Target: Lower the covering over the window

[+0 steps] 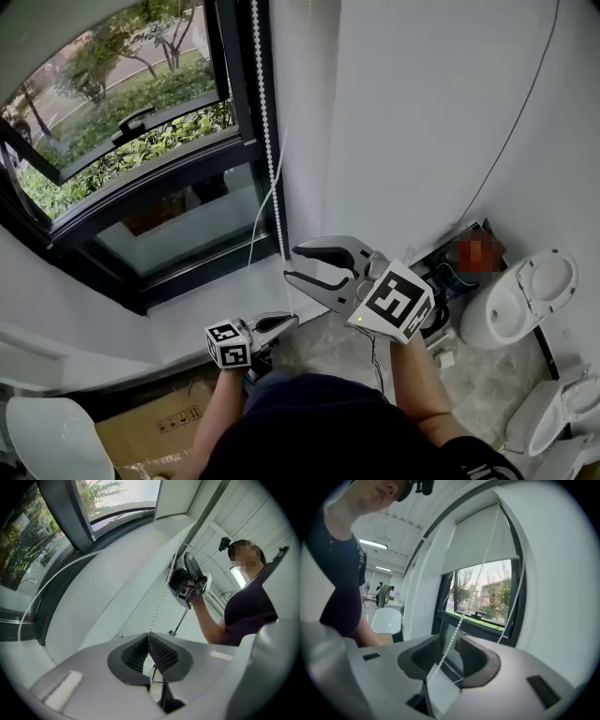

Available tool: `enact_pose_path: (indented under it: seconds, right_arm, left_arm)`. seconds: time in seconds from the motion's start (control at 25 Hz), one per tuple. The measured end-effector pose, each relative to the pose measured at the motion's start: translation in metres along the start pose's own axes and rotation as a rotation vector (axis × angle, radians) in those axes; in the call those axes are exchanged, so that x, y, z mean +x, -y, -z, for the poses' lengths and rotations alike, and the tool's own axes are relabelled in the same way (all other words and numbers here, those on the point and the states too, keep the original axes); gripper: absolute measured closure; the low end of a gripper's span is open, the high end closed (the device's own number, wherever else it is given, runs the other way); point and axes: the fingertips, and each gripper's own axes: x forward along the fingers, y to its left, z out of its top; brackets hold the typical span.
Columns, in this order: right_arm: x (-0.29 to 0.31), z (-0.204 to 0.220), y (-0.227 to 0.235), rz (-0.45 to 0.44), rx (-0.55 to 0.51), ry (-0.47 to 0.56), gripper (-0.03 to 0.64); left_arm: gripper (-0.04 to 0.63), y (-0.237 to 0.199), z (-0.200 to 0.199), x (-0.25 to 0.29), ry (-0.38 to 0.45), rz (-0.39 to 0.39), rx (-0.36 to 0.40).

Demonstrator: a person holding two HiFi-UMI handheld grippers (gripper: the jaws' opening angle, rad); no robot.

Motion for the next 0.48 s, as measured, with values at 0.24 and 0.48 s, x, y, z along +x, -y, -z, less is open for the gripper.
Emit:
enact_pose_path:
  seconds: [0.24,0.48]
  right_arm:
    - [0.025,-0.002,0.002,-0.017,0.163,0.102,0.493]
    - [0.025,-0.011,0.003,-0.026,0.2,0.14,0.574]
  left_arm:
    - [0.583,0.002,0.003,-0.001,0.004,0.007,0.0]
    - [0.583,0.006,0.008,-0.001,0.016,0.008,0.001]
